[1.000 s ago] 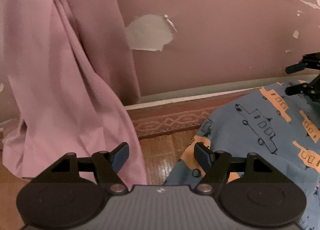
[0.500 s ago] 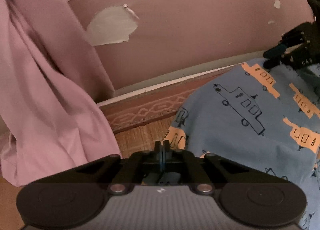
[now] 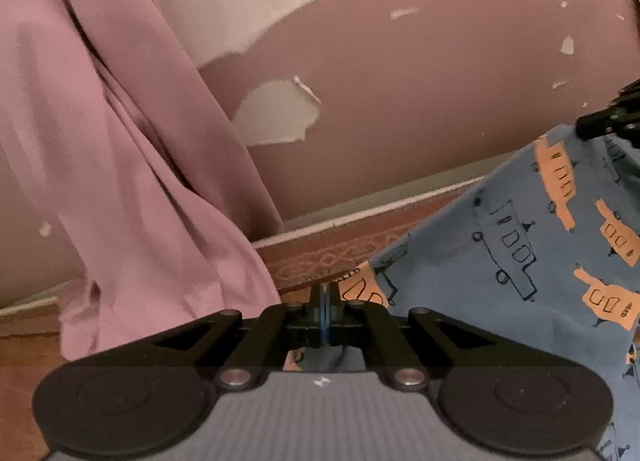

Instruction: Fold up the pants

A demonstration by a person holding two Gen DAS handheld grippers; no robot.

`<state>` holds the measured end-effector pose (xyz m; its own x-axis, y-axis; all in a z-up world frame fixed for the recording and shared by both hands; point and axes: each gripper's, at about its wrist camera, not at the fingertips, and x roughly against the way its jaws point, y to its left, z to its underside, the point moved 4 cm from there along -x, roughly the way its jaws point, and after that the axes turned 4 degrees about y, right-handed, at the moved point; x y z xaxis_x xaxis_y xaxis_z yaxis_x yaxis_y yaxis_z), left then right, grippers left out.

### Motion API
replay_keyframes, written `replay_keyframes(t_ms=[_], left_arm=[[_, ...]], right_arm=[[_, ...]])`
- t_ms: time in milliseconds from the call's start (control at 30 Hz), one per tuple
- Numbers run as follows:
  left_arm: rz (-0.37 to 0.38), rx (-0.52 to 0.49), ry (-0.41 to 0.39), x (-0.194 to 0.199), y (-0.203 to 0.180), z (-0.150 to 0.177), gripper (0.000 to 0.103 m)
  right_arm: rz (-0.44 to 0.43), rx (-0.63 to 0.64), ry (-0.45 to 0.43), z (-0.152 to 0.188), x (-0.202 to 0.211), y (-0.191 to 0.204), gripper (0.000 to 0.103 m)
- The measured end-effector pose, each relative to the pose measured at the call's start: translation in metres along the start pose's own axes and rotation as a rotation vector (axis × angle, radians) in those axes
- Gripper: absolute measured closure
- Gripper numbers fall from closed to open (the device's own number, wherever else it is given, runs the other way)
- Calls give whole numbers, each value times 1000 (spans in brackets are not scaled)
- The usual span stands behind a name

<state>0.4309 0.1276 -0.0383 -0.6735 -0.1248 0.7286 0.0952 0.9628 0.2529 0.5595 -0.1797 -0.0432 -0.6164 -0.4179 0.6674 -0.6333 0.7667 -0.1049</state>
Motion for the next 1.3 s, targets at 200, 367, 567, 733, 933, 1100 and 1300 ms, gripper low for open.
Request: replay_keyframes(t_ms=[200,367,567,733,933,1100,1300], left_arm=[[-21,13,-107,48,0,4,103],[17,6,-165,99,-6,16,103],[43,-65,-188,150,-16,49,103],[68,-136,-144,176,-27,91,103],[74,-260,-33,165,-54,149,103],[54,-331,-28,160,-65,178,103],[28,-416,-67,166,-72,184,95]], right_arm=[[61,98,-97,5,66,24,103],[95,161,-173,20,130,52,103],[107,221,-210,58,204,96,103],[93,298,-169,100,240,151,103],[66,331,-70,153,237,205,103],[78,344,-7,186,220,232,103],[88,411,0,187,218,239,63]])
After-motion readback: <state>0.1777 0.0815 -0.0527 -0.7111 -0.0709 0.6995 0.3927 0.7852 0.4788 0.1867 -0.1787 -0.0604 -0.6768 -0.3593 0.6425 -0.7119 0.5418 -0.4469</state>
